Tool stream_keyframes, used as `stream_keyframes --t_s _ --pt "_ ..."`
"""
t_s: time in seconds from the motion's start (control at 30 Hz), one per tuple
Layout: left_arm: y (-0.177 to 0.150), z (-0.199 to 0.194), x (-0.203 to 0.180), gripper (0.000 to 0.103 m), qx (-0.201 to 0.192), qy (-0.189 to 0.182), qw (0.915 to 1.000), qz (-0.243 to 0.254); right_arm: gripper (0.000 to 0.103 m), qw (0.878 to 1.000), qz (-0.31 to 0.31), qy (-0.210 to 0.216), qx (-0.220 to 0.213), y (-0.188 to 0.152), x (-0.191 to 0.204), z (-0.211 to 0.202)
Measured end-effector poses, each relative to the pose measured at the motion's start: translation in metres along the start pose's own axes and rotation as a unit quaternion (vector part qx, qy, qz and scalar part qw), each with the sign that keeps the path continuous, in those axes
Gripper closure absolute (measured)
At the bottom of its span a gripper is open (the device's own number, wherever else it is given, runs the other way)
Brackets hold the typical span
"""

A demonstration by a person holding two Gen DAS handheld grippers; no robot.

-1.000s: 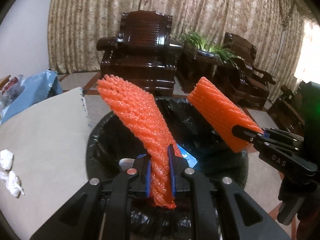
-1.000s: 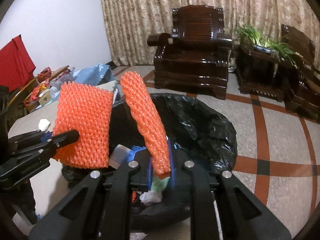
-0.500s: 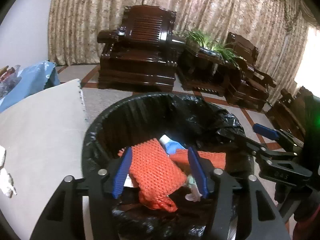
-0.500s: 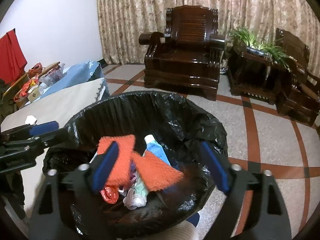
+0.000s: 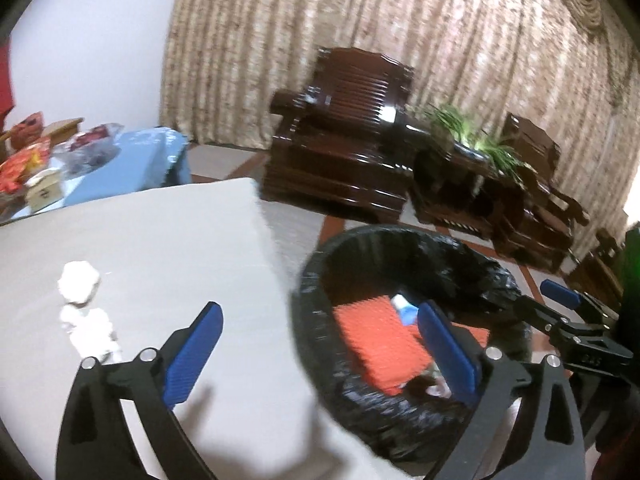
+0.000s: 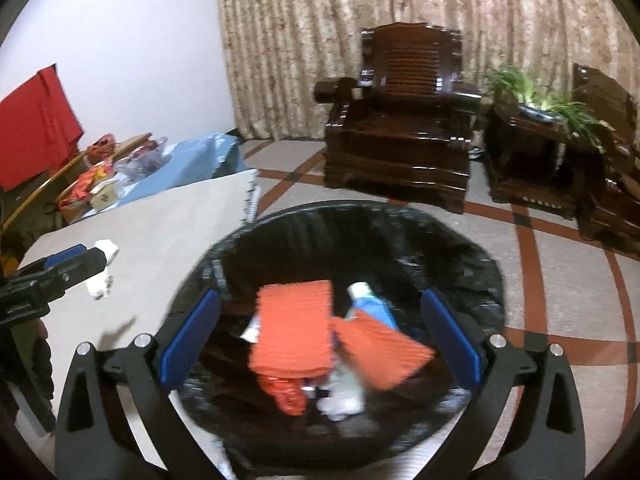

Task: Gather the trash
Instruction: 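Open both tools to drop the foam nets into the bin, then move both open tools back over the table to the white tissues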

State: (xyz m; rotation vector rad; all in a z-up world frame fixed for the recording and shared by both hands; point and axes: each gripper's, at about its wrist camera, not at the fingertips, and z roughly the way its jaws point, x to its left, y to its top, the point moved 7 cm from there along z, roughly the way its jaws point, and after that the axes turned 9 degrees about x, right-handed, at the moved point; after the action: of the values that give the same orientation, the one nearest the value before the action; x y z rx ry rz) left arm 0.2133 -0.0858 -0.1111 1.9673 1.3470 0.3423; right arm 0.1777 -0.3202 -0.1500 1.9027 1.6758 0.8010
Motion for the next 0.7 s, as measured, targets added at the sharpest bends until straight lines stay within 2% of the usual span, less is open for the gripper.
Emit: stream_keyframes --t_s 0.3,0.6,0.7 --pt "-0.017 -0.037 0.076 0.006 -0.020 0.056 0.9968 -0.054 0.005 0.997 -0.070 0.027 0.003 0.013 0.089 0.010" --pt "-0.040 -0.070 0.153 0.006 -0.036 0.117 0.9883 -0.091 0.005 0.990 -0.125 0.060 0.003 0.023 0.176 0.025" --pt "-0.046 -0.076 0.168 0.006 -0.038 0.134 0.9857 -0.095 0.005 0.989 -0.132 0.070 0.001 0.024 0.199 0.033"
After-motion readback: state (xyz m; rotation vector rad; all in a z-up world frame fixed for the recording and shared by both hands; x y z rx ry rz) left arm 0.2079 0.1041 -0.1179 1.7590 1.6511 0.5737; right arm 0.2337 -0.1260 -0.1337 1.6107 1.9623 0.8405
